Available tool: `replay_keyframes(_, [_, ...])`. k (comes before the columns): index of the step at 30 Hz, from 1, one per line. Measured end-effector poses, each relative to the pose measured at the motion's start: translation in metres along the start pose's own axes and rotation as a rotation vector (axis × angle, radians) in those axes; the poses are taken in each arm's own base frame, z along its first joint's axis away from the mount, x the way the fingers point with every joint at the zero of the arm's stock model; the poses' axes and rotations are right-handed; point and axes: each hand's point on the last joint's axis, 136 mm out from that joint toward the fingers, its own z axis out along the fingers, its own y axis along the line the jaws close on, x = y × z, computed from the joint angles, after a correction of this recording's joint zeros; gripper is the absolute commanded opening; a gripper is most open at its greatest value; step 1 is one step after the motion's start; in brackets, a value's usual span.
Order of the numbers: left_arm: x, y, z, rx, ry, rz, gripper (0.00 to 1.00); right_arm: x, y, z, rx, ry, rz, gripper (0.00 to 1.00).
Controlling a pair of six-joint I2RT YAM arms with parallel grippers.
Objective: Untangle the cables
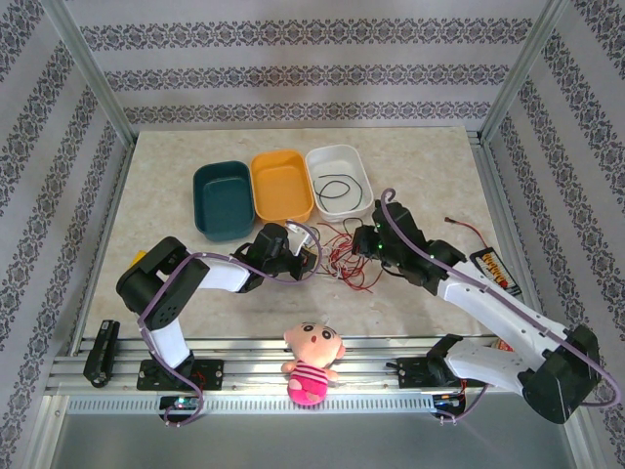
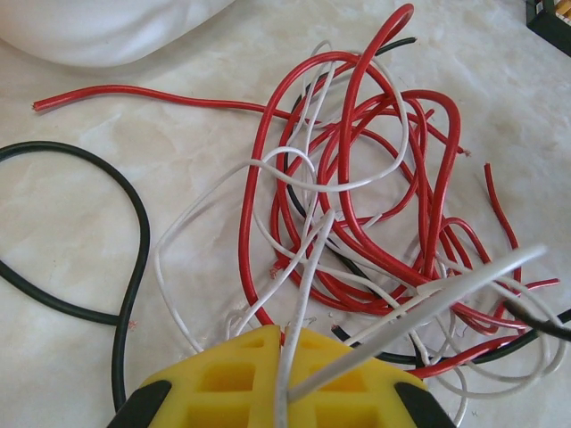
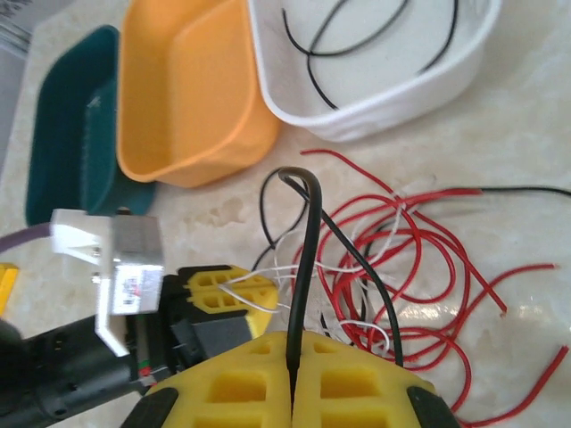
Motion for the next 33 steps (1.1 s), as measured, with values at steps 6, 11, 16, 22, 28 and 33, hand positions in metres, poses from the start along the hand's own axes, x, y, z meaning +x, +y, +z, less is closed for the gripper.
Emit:
replay_keyframes(6, [0.000, 0.000, 0.000, 0.000, 0.000, 0.000, 0.00, -0.014, 0.013, -0.009, -0.029, -0.035, -0.056, 0.00])
replay_keyframes(11, [0.000, 0.000, 0.000, 0.000, 0.000, 0.000, 0.00, -0.029, 0.027, -0.019, -0.059, -0.069, -0.104, 0.00])
replay_keyframes(16, [0.002, 0.001, 0.001, -0.001, 0.004, -0.002, 0.00, -0.044, 0.047, -0.034, -0.116, -0.094, -0.150, 0.00])
replay_keyframes(22, [0.004, 0.002, 0.002, -0.002, 0.011, -0.011, 0.00, -0.057, 0.069, -0.056, -0.185, -0.121, -0.218, 0.00])
replay_keyframes(28, [0.004, 0.002, 0.002, -0.002, 0.011, -0.011, 0.01, -0.075, 0.084, -0.083, -0.216, -0.171, -0.277, 0.00])
replay_keyframes(33, [0.004, 0.002, 0.002, -0.002, 0.011, -0.011, 0.01, -0.093, 0.099, -0.106, -0.245, -0.227, -0.319, 0.00])
